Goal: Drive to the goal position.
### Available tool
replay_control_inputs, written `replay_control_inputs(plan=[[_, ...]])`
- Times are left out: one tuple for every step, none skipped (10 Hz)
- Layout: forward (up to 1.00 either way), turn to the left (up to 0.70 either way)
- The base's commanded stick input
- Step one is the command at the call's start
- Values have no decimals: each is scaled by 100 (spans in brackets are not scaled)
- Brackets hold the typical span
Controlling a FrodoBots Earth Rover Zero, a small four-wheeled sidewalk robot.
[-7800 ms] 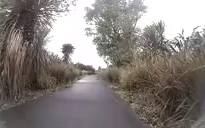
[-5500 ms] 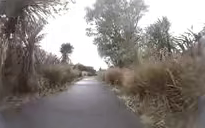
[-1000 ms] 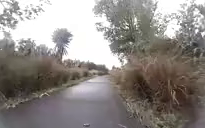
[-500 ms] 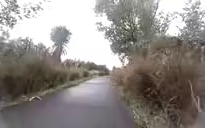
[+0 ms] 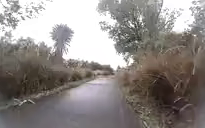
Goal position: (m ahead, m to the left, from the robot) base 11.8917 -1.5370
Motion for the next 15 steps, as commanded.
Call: replay_control_inputs(plan=[[70,0],[70,0],[70,0],[70,0],[70,0],[70,0],[70,0],[70,0],[70,0],[70,0],[70,0],[70,0],[70,0],[70,0],[70,0]])
